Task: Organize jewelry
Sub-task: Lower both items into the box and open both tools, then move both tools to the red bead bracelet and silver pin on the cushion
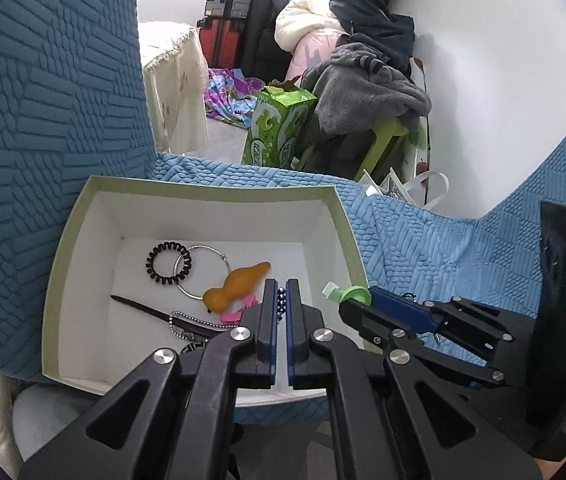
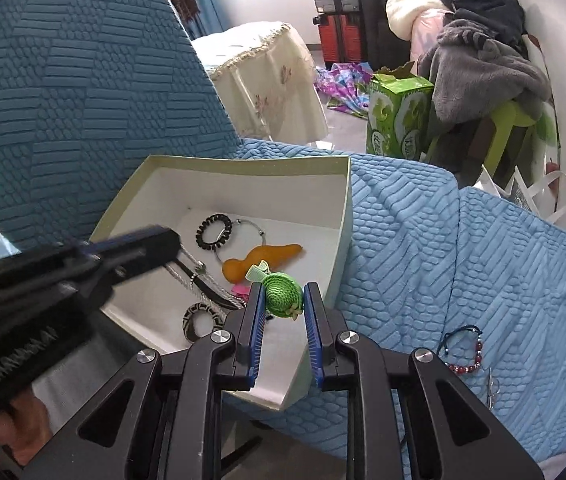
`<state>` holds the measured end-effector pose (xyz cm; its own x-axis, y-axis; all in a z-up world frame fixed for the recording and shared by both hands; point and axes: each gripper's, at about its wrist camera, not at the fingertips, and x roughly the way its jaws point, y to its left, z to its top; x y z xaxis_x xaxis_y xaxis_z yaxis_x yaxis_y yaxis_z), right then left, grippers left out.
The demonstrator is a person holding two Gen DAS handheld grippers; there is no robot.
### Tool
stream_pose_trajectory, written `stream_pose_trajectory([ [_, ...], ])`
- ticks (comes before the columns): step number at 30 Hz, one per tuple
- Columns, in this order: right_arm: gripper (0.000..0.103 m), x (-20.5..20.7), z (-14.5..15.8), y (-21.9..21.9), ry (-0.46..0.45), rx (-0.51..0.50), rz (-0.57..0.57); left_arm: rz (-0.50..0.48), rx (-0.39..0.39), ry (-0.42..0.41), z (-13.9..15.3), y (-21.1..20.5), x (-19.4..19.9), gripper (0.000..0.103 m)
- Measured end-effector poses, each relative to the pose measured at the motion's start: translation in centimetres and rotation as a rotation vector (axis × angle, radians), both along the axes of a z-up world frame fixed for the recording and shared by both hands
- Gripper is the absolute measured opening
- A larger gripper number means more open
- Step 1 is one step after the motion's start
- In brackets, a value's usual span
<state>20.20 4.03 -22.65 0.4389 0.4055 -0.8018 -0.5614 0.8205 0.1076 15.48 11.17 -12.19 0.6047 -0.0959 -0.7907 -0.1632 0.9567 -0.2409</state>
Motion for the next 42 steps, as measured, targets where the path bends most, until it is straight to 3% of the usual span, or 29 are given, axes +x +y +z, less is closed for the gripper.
stream_pose_trajectory([
  [2,0.019,0.0,0.6,-0.3,-0.001,0.024,0.003,0.009,-0.004,-0.008,0.4,0.2,-0.2,0.003],
  [5,0.032,-0.2,2.2,-1.0,-0.017,0.060,0.003,0.026,0.010,-0.018,1.2,0.4,-0.2,0.003],
  [6,0.032,-0.2,2.8,-1.2,-0.025,0.068,0.003,0.031,0.016,-0.020,1.6,0.4,-0.1,0.008],
  [10,0.032,-0.4,5.4,-2.8,-0.083,0.081,-0.001,0.066,0.037,-0.073,3.5,0.1,-0.5,0.054],
  [17,0.032,-0.6,9.2,-7.9,-0.180,0.078,-0.059,0.010,-0.006,-0.155,6.2,-3.1,0.3,0.055],
  [22,0.032,-0.5,9.8,-12.5,-0.212,0.056,-0.134,-0.069,-0.063,-0.166,5.9,-6.3,1.1,0.055],
  [27,0.031,-0.3,7.0,-17.0,-0.173,0.016,-0.221,-0.139,-0.082,-0.128,3.0,-10.3,1.9,0.051],
  [31,0.022,0.2,1.8,-19.4,-0.067,0.001,-0.267,-0.191,-0.089,-0.061,-0.7,-12.9,2.6,0.040],
  [35,0.018,1.1,-2.9,-20.3,0.046,-0.003,-0.268,-0.269,-0.098,-0.004,-3.8,-15.1,3.2,0.039],
  [37,0.018,1.4,-4.2,-20.3,0.076,-0.007,-0.259,-0.297,-0.088,0.041,-5.4,-16.2,3.7,0.033],
  [42,0.013,3.3,-7.3,-20.8,0.167,0.027,-0.245,-0.322,-0.111,0.077,-7.5,-17.1,4.6,0.031],
])
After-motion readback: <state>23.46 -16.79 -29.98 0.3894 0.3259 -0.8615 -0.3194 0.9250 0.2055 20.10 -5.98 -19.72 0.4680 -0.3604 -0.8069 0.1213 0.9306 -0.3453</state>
